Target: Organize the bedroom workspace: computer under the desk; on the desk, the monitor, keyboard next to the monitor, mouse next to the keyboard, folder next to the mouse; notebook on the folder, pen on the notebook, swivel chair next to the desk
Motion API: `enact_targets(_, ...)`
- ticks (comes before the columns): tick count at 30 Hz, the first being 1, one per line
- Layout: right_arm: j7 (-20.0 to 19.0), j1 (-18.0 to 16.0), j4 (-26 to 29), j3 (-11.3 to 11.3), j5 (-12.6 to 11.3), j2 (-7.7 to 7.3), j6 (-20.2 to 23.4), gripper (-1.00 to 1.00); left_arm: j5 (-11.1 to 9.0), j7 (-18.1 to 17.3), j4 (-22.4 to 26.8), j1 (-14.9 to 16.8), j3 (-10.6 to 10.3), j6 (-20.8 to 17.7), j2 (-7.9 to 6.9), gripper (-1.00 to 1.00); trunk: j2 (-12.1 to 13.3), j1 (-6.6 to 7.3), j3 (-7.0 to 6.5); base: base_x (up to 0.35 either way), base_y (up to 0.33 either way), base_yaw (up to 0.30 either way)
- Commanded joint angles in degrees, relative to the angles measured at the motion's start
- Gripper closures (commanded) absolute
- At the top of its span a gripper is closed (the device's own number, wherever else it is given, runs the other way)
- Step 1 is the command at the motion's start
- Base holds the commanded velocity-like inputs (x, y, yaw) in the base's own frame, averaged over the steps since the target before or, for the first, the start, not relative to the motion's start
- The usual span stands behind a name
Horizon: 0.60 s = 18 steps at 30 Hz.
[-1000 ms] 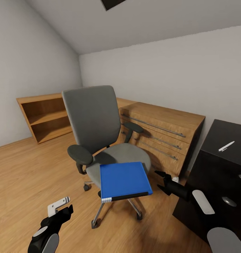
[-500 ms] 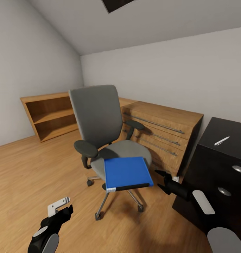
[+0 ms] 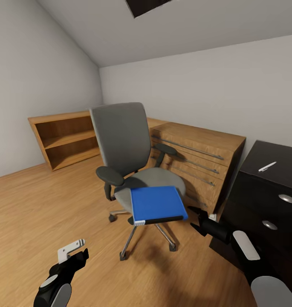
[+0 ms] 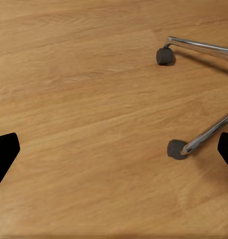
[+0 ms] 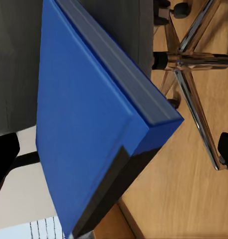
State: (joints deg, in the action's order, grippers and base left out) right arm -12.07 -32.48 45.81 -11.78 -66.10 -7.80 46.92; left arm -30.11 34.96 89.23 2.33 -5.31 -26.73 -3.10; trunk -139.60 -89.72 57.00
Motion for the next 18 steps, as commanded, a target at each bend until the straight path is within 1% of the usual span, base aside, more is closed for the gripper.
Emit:
enact_targets(1, -0.3, 0.0, 0.0, -0.2, 0.4, 0.01, 0.3, -1.0, -0.5, 0.5, 0.1, 0.0, -0.1, -0.1, -0.06, -1.0, 0.0, 0.02, 0.05, -0.078, 0.046, 0.0)
enact_targets(18, -0.3, 0.0, -0.5, -0.2, 0.4, 0.02, 0.2, -1.0, -0.5, 0.5, 0.1, 0.0, -0.1, -0.1, -0.06, -1.0, 0.0, 0.02, 0.05, -0.006, 0.004, 0.0)
